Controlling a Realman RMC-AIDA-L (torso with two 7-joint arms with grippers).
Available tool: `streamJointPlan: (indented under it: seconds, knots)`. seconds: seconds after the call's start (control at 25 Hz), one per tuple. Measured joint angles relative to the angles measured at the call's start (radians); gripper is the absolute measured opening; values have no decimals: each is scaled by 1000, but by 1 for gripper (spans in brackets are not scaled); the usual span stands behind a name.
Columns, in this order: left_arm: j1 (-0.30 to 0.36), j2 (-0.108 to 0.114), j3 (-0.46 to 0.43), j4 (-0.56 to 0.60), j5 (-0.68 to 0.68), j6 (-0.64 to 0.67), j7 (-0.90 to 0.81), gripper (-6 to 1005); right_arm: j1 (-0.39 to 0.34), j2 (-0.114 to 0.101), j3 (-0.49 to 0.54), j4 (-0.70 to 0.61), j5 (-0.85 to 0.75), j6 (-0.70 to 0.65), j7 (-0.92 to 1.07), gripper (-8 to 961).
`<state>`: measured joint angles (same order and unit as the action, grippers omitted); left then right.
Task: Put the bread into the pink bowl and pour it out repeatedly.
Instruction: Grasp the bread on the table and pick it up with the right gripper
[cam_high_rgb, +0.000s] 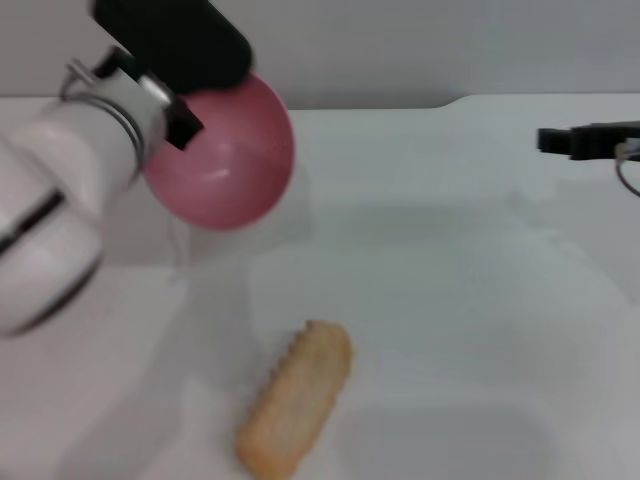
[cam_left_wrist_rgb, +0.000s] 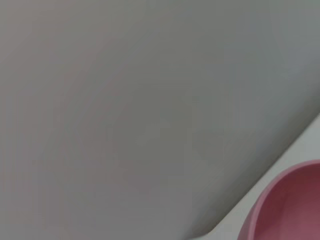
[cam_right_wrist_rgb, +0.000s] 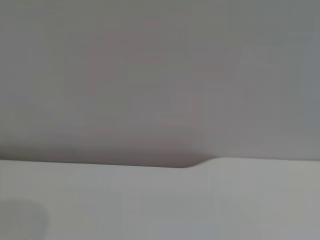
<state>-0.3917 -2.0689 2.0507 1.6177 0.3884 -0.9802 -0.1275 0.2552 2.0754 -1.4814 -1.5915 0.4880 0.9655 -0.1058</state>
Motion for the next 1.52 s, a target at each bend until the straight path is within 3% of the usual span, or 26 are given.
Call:
streamJointPlan:
  seconds: [0.04, 0.08, 0.4, 0.68, 0.76, 0.96, 1.52]
  knots:
    - [0, 0, 0, 0, 0, 0, 0, 43, 5, 0, -7, 1, 10, 0, -8, 666]
    - [-35, 1, -94, -6, -86, -49, -34, 43, 12, -1, -17, 3, 20, 0, -15, 666]
    - [-81, 7, -383, -23, -409, -171, 12, 43, 113, -1, -147, 103, 147, -5, -44, 666]
    - [-79, 8, -452, -29, -451, -219, 25, 44, 281, 1, -287, 291, 277, -56, -60, 666]
    - [-94, 10, -495, -80, -440, -253, 31, 44, 312, 2, -308, 323, 308, -70, -66, 666]
    - [-108, 10, -544, -109, -448, -278, 52, 44, 327, 5, -349, 364, 382, -92, -67, 667]
    - [-163, 10, -548, -194, -451, -269, 52, 44, 368, 9, -403, 556, 601, -96, -170, 667]
